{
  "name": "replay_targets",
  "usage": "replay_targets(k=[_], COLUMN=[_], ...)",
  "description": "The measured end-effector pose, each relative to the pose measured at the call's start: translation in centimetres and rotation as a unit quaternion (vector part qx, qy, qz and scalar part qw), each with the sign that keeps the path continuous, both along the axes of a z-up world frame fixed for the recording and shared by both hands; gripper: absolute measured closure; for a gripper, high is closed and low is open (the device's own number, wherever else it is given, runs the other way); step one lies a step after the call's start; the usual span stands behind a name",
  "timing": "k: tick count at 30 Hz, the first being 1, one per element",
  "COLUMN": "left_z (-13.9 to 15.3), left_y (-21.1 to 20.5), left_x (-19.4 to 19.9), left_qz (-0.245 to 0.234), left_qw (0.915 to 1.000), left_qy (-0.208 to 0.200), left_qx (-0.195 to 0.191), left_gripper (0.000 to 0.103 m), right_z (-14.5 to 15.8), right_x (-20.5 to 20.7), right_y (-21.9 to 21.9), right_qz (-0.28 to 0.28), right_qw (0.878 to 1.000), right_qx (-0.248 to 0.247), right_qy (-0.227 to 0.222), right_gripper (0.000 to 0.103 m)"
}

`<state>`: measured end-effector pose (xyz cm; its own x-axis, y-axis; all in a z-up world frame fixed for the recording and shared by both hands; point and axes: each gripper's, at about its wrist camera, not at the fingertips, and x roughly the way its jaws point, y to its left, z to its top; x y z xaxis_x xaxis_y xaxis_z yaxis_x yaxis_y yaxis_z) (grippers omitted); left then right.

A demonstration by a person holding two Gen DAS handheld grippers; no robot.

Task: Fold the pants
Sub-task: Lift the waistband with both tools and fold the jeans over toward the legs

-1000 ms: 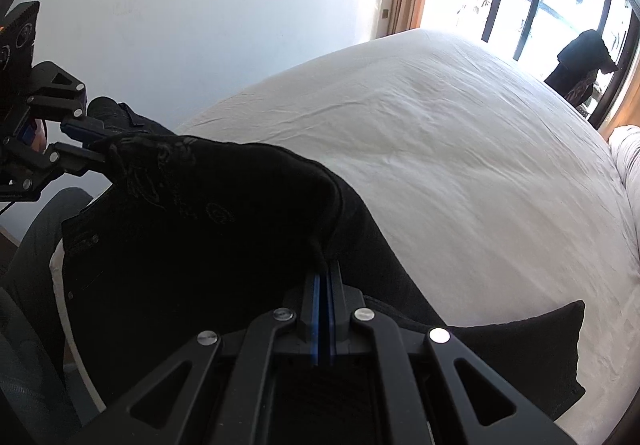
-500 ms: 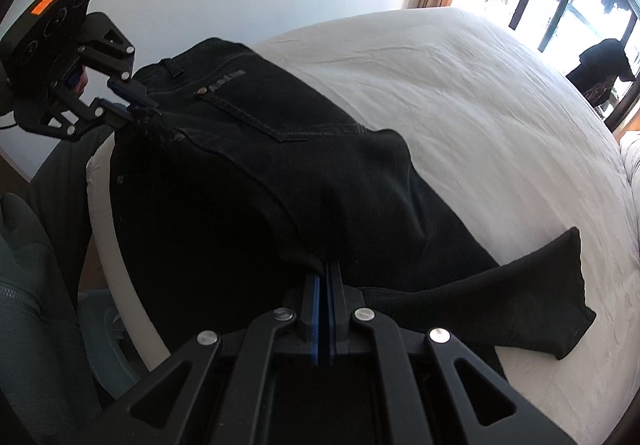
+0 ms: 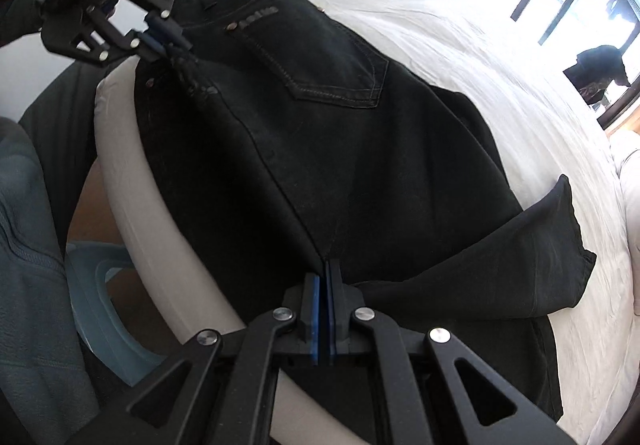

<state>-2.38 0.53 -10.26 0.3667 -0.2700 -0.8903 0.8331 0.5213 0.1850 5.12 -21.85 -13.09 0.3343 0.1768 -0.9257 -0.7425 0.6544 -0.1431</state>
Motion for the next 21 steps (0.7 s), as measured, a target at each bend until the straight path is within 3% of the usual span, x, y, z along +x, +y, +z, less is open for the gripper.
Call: replay_targets(k=[7,21], left_z=[-0.5,-0.4], left_y=[-0.8,0.8], left_x=[-2.3,-1.8], left_qz=[-0.040,-0.042], left_qw=[0.9989,0.9987], left_qy=[0.000,0.014], left_qx=[0.025,0.026], left_gripper=[0.093,0.093], right_z=[-1.4,-2.8], right_x=[-1.3,-3.3], right_y=[0.4,1.9], right_qz=[0.004,0.004], right_qw=[1.000,0.999], right_qx=[-0.026,-0.036], right_qy=[-0.010,-0.014], right_gripper=[0.100,0.099])
